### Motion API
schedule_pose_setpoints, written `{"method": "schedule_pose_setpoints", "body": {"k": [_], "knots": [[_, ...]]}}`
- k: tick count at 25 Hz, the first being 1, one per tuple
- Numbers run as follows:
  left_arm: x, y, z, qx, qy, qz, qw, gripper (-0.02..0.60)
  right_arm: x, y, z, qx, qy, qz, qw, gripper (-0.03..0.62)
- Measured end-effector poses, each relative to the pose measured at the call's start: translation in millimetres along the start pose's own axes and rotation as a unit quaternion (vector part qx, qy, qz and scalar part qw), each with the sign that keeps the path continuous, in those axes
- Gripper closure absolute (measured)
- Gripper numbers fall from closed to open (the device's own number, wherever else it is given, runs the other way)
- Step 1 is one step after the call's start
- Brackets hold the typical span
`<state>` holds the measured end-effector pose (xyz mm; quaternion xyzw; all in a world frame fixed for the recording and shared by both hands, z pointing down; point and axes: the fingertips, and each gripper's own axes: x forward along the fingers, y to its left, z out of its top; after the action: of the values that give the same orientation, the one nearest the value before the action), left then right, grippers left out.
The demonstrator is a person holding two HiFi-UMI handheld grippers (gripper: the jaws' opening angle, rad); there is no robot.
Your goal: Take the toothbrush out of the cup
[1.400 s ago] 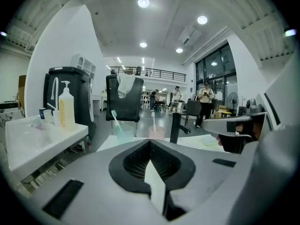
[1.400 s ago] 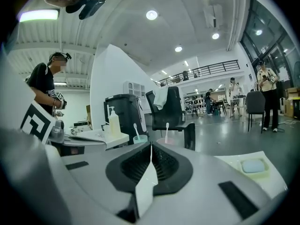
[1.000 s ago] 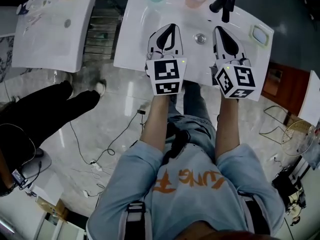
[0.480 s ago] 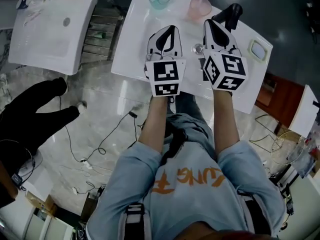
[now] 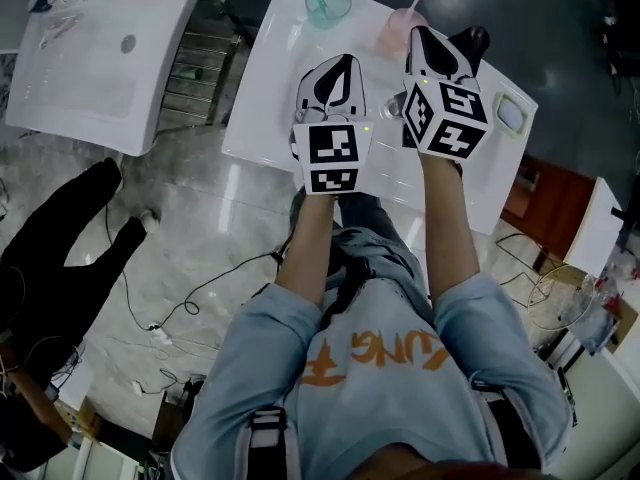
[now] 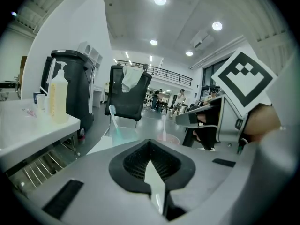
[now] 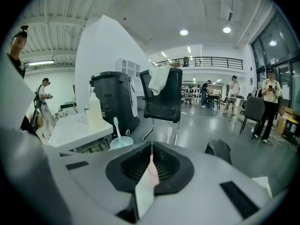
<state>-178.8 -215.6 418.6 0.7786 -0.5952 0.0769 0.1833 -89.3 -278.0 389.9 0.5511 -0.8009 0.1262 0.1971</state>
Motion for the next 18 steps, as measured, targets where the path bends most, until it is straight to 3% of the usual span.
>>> {"method": "schedule_pose_setpoints", "body": {"k": [14, 15, 17, 18], "knots": [[12.4, 14.5, 9.0, -0.03, -0.012, -0.018, 0.9993, 0.561, 36.5, -12.2, 7.7, -0.026, 0.05, -0.035, 0.998, 0.559], [13.4, 15.2, 10.0, -0.031, -0.013, -0.019, 0.9993, 0.561, 39.2, -12.8, 7.0, -0.023, 0.054, -0.035, 0.998, 0.545], [15.2, 16.3, 11.0, -0.033, -0.014, -0.021, 0.9991, 0.561, 44.8, -13.5, 4.1, -0.015, 0.063, -0.033, 0.997, 0.433], [16.3, 16.8, 11.2, -0.033, -0.014, -0.022, 0.9991, 0.561, 47.4, -14.8, 2.7, -0.011, 0.067, -0.036, 0.997, 0.431]]}}
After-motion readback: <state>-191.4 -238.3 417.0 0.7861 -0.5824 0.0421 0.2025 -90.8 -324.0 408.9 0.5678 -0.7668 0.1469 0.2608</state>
